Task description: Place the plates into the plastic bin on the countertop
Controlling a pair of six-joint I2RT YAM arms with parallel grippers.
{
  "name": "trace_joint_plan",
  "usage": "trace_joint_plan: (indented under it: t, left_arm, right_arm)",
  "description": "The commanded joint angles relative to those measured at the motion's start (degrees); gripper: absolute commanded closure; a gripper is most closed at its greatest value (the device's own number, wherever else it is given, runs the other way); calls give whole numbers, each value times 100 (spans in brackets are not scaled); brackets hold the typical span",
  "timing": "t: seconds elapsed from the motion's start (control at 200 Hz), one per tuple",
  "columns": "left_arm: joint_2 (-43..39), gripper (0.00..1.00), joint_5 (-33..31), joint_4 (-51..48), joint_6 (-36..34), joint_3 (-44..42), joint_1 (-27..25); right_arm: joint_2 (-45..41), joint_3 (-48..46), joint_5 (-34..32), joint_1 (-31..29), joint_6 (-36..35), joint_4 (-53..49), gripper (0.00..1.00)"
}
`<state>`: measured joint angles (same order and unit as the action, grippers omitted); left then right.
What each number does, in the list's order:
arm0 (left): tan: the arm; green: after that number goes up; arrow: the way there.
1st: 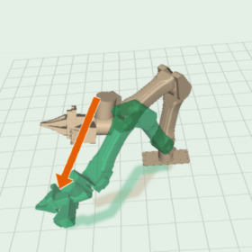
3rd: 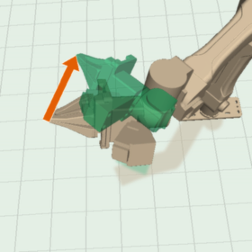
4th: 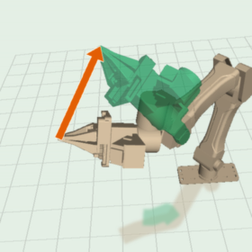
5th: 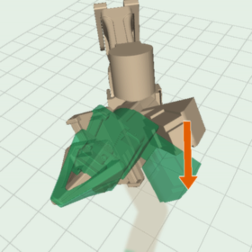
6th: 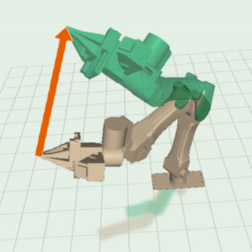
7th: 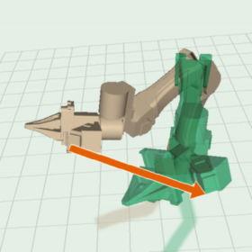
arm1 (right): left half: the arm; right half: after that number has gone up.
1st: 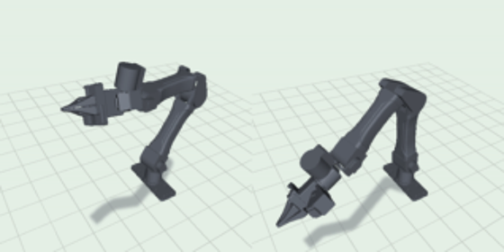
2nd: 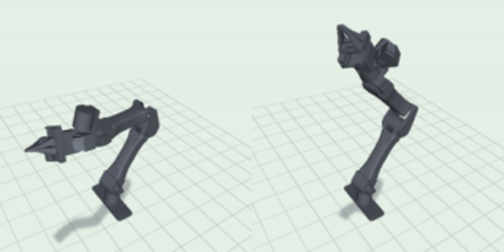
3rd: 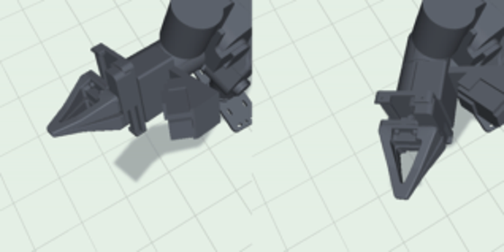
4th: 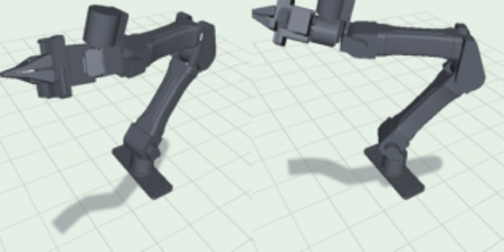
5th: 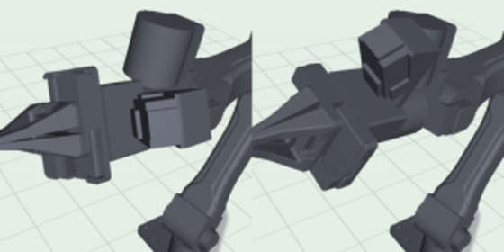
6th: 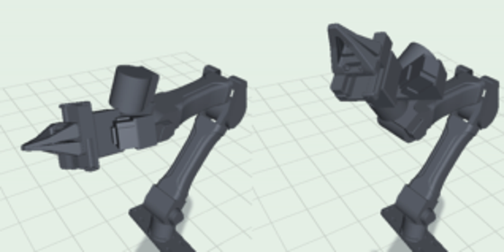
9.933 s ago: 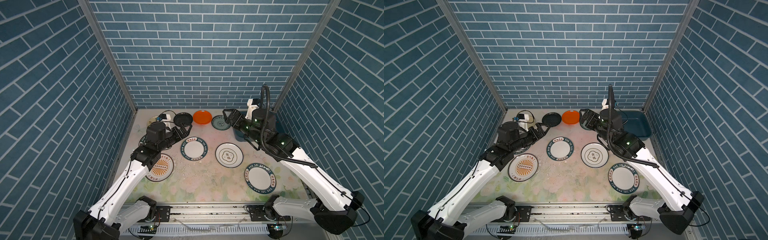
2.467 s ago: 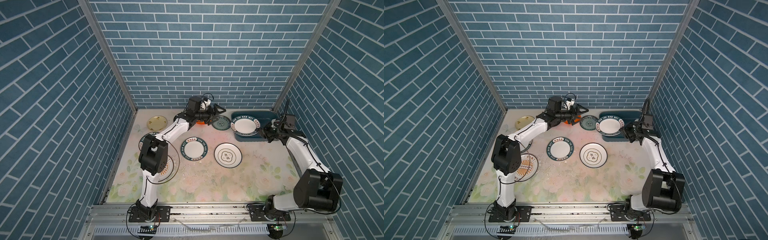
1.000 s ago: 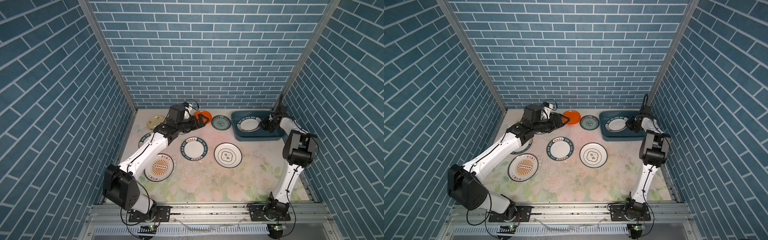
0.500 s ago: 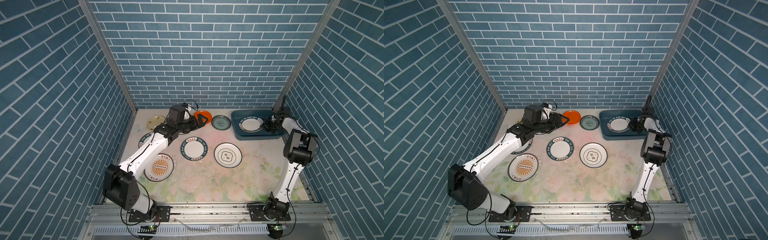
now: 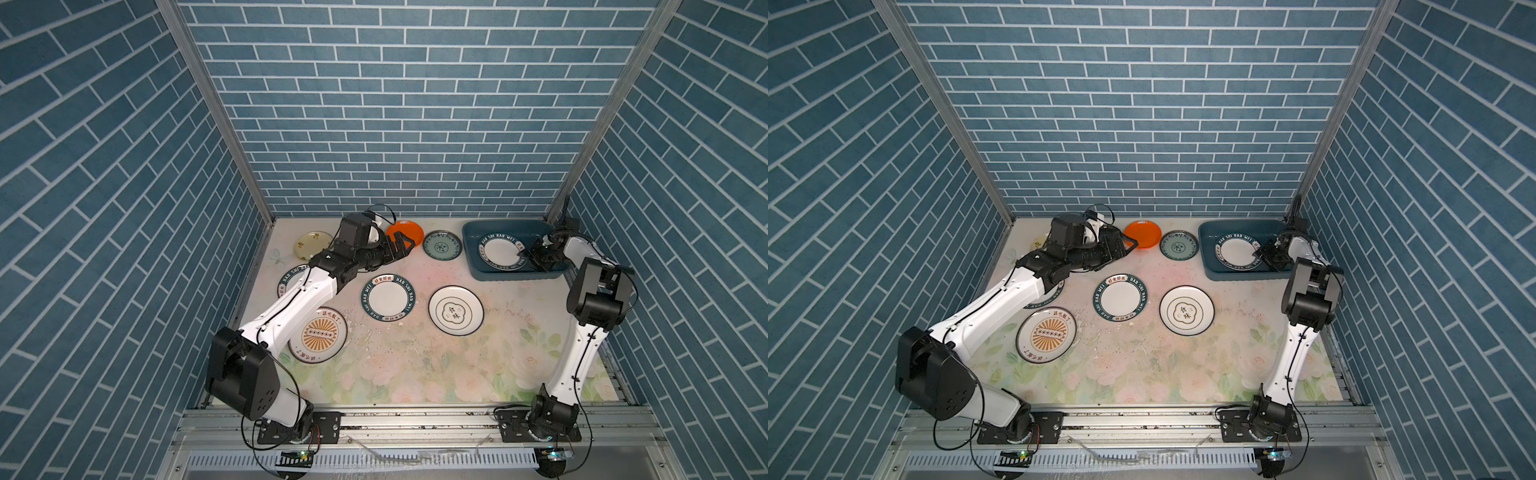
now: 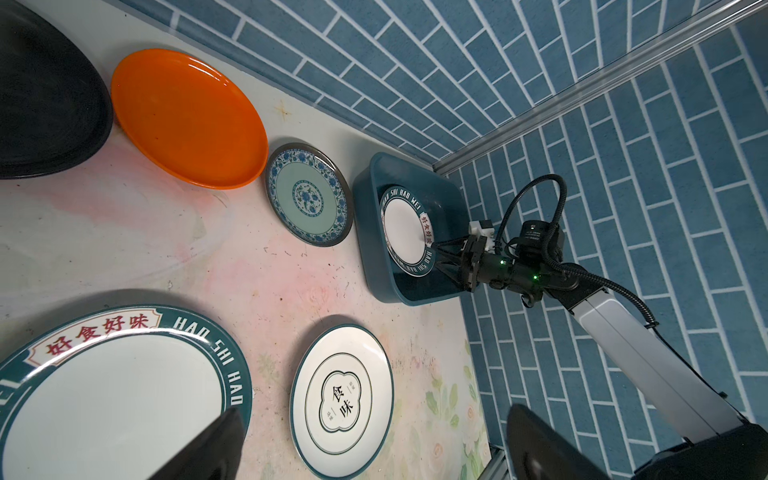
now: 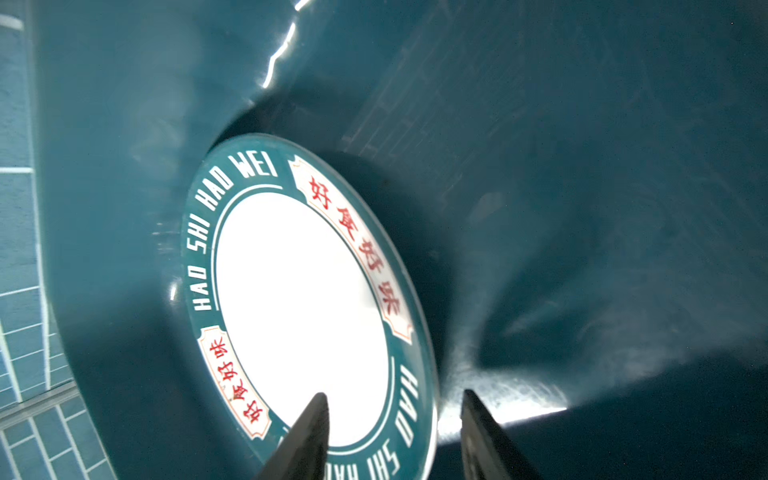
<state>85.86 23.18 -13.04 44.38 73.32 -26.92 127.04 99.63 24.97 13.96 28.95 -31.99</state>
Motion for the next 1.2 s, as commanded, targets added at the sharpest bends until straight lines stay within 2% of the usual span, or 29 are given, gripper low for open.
trace_joint_plan:
  t: [0.0, 0.165, 0.295, 0.525, 0.615, 0.675, 0.725, 0.78, 1.005, 1.195]
  left_arm:
    - [-21, 0, 2, 12, -13, -103, -9]
    - [175, 0, 153, 19, -26, -254, -31]
    - [404, 0, 375, 105, -24, -416, -68]
    - [881, 1, 605, 455, 155, -648, -367]
    - [1082, 2, 727, 692, 285, -769, -470]
    - [1203, 3, 774, 787, 367, -857, -532]
    - [1301, 4, 807, 877, 433, -940, -582]
    - [1372, 4, 844, 1025, 512, -1055, -634]
    - [1781, 10, 1046, 1500, 755, -1255, -845]
    - [2126, 11, 1110, 1650, 800, -1154, -1030]
  right_arm:
    - [-623, -90, 143, 4, -278, 16, 42]
    - [-1247, -85, 302, -63, -355, 27, 37]
    - [-1829, -181, 333, -226, -391, -93, 37]
    - [-3180, -810, 40, -747, -602, -666, 35]
    - [-3758, -1282, -43, -1013, -505, -695, 26]
    - [-4122, -1637, -20, -1202, -354, -599, 26]
    - [-4379, -1915, 22, -1353, -170, -497, 18]
    - [-4669, -2180, 38, -1504, -7, -426, 16]
    - [-5492, -2924, -45, -1782, 378, -493, 16]
    - [-5629, -3612, 210, -1870, 341, -784, 17]
